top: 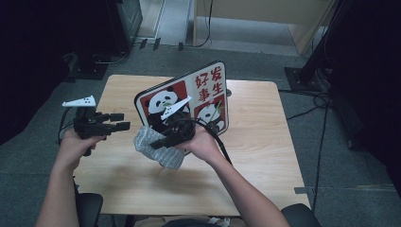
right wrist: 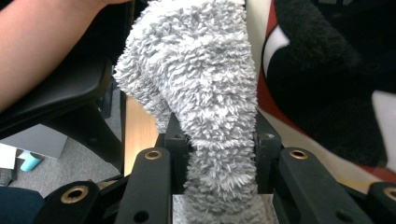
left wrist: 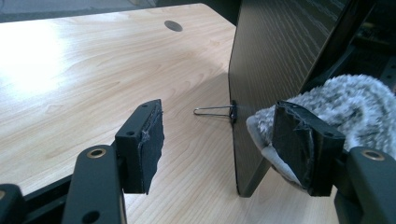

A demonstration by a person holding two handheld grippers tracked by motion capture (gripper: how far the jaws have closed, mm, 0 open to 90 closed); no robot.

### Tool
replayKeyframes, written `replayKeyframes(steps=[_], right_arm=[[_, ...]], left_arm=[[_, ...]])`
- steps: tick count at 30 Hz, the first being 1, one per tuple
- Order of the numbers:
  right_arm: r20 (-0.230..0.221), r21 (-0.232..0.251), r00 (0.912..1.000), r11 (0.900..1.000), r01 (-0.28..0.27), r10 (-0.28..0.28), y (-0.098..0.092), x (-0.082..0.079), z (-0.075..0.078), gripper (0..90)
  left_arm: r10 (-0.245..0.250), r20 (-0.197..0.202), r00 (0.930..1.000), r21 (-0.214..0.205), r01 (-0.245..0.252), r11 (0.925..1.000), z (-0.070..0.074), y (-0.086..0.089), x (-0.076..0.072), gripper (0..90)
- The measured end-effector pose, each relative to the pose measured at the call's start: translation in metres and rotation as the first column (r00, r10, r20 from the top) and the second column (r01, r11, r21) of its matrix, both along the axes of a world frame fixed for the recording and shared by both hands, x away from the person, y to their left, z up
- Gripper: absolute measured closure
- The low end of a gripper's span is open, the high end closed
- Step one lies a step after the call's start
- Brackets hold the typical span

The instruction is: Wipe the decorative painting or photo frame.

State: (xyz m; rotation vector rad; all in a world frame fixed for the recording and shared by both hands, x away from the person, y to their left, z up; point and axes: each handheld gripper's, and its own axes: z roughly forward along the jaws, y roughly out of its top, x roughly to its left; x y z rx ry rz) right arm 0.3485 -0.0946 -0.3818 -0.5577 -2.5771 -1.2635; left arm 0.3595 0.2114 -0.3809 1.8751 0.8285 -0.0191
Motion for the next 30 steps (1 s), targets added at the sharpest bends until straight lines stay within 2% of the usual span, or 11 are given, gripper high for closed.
replayKeyframes(steps=[13, 30], right_arm=[[-0.011, -0.023, 0.9999, 0.9997, -0.001, 0.001, -0.004, -0.005, -0.018, 67.7], [-0.03, -0.046, 0.9996, 0.999, -0.002, 0.001, -0.006, -0.009, -0.042, 67.6]], left_arm=[[-0.018, -0.01, 0.9998, -0.004, 0.018, 0.9998, 0.002, -0.005, -0.001, 36.3], [-0.061, 0.003, 0.9981, 0.005, 0.061, 0.9981, 0.006, -0.02, -0.005, 37.5]])
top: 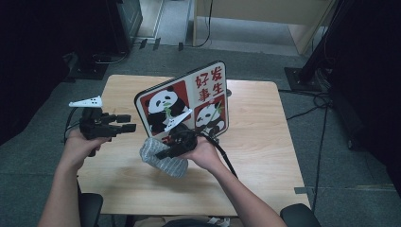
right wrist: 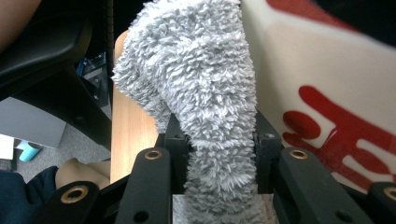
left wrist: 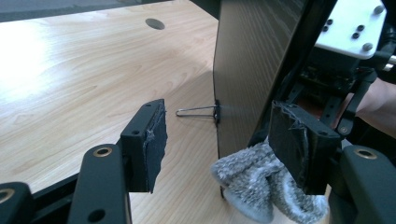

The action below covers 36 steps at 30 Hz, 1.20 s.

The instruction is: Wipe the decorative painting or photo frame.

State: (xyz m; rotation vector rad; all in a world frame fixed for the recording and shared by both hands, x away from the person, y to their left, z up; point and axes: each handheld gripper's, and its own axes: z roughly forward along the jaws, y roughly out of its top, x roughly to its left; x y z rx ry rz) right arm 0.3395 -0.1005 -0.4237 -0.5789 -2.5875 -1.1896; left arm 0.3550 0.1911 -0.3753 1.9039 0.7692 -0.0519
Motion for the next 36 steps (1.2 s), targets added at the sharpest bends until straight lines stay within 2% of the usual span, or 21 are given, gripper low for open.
replayKeyframes(steps=[5, 10, 26, 33, 36], right_arm=[[0.003, 0.0, 1.0, 1.0, -0.003, 0.003, -0.001, -0.001, -0.008, 67.6], [-0.007, -0.007, 1.0, 1.0, -0.006, 0.006, -0.002, -0.003, -0.015, 67.6], [-0.01, -0.008, 0.9998, 0.9998, -0.017, 0.017, -0.004, -0.005, -0.031, 67.6], [-0.025, 0.006, 0.9995, 0.9998, -0.018, 0.018, -0.007, -0.005, -0.038, 67.5], [-0.029, 0.009, 0.9994, 0.9998, -0.019, 0.019, -0.007, -0.004, -0.04, 67.4]], left_arm=[[-0.012, 0.013, 0.9998, -0.013, 0.012, 0.9998, 0.002, -0.006, -0.002, 41.5], [-0.045, -0.005, 0.999, -0.011, 0.045, 0.9989, 0.003, -0.013, -0.002, 43.6], [-0.089, -0.002, 0.9961, -0.011, 0.089, 0.996, 0.005, -0.032, -0.005, 44.6], [-0.1, -0.018, 0.9949, -0.011, 0.1, 0.995, 0.003, -0.04, -0.004, 47.9], [-0.101, -0.039, 0.9942, -0.018, 0.1, 0.9948, 0.003, -0.042, -0.004, 51.7]])
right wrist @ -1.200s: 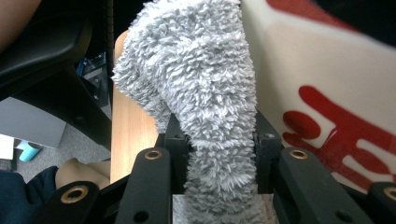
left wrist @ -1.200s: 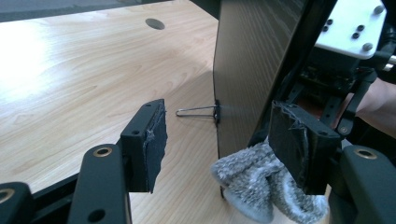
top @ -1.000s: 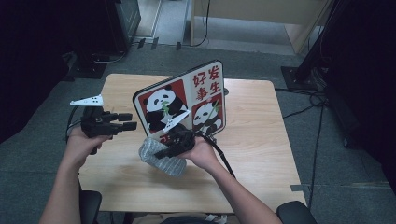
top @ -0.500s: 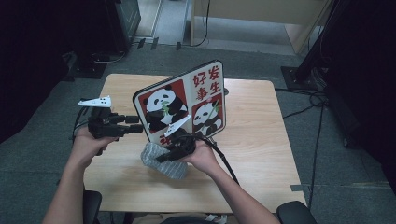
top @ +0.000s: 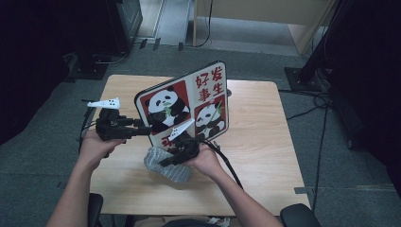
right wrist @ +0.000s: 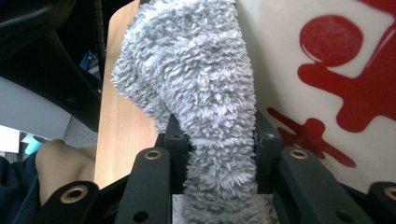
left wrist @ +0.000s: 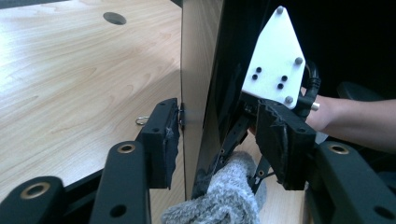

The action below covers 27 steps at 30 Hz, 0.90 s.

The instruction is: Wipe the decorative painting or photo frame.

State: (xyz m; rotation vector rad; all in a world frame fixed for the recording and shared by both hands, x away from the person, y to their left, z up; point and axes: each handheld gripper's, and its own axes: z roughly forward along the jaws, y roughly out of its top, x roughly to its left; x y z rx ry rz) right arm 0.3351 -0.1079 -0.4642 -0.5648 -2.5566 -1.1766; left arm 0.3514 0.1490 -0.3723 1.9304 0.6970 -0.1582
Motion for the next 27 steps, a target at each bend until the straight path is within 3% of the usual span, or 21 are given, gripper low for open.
replayKeyframes(steps=[15, 18, 27], right_arm=[[0.001, -0.01, 1.0, 0.9999, -0.008, 0.008, 0.0, 0.001, -0.003, 67.4], [0.002, -0.017, 1.0, 0.9998, -0.008, 0.008, -0.002, 0.002, -0.002, 68.0], [0.011, -0.049, 0.9998, 0.9987, -0.014, 0.015, -0.011, 0.004, 0.0, 69.8]], left_arm=[[-0.008, -0.034, 0.9994, 0.019, 0.009, 0.9998, -0.006, -0.004, 0.003, 70.7], [-0.004, -0.025, 0.9997, 0.018, 0.005, 0.9998, -0.006, -0.002, 0.003, 75.3], [-0.01, -0.006, 0.9999, 0.035, 0.01, 0.9994, -0.004, -0.003, 0.002, 76.9]])
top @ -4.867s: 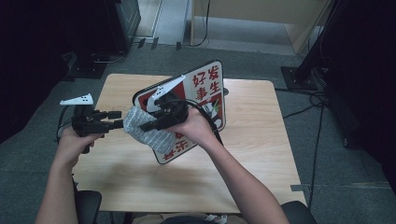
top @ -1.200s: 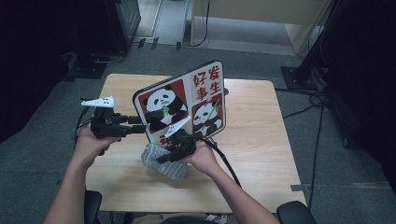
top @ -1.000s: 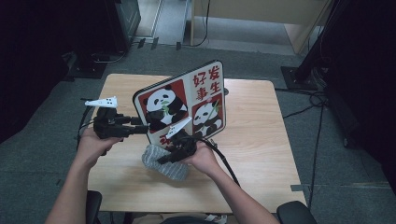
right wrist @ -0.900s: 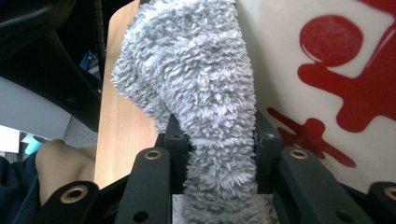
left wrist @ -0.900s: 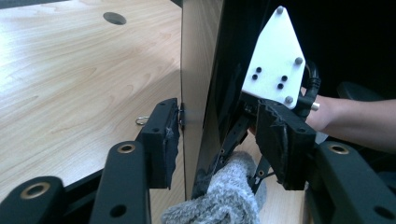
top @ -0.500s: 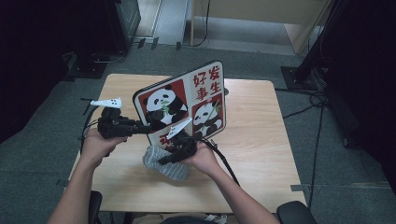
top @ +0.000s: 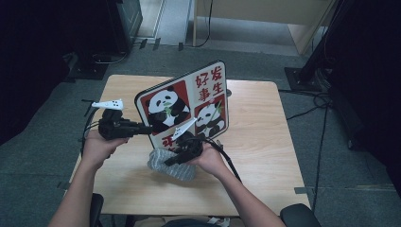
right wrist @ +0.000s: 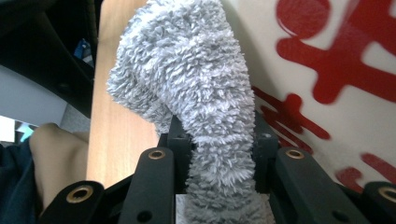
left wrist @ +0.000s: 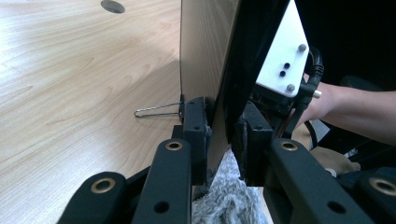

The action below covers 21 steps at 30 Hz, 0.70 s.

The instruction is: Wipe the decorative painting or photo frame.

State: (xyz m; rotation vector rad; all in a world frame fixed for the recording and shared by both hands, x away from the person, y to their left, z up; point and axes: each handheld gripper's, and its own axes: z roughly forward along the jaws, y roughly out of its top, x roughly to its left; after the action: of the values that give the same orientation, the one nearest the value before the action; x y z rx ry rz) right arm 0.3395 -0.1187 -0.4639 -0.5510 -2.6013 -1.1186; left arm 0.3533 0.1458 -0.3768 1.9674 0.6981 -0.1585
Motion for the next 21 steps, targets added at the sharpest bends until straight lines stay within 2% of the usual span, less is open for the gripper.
replayKeyframes(steps=[5, 12, 16, 21], right_arm=[[0.0, -0.024, 0.9997, 0.9995, 0.023, -0.023, -0.01, 0.006, -0.002, 69.8], [0.03, -0.046, 0.9985, 0.9979, 0.047, -0.046, -0.02, 0.009, 0.001, 69.7], [0.024, -0.038, 0.9986, 0.9981, 0.048, -0.048, -0.026, 0.011, 0.004, 69.8], [0.033, -0.017, 0.9989, 0.9993, 0.032, -0.032, -0.033, 0.009, 0.016, 70.0]], left_arm=[[0.002, 0.001, 1.0, 0.0, -0.002, 1.0, 0.0, 0.0, 0.0, 76.9], [0.006, -0.018, 0.9998, -0.008, -0.007, 0.9999, -0.001, 0.0, 0.001, 76.1], [0.005, -0.017, 0.9998, -0.007, -0.005, 1.0, -0.001, 0.001, 0.0, 76.0], [0.004, -0.017, 0.9999, -0.007, -0.004, 1.0, -0.001, 0.0, 0.0, 75.8]])
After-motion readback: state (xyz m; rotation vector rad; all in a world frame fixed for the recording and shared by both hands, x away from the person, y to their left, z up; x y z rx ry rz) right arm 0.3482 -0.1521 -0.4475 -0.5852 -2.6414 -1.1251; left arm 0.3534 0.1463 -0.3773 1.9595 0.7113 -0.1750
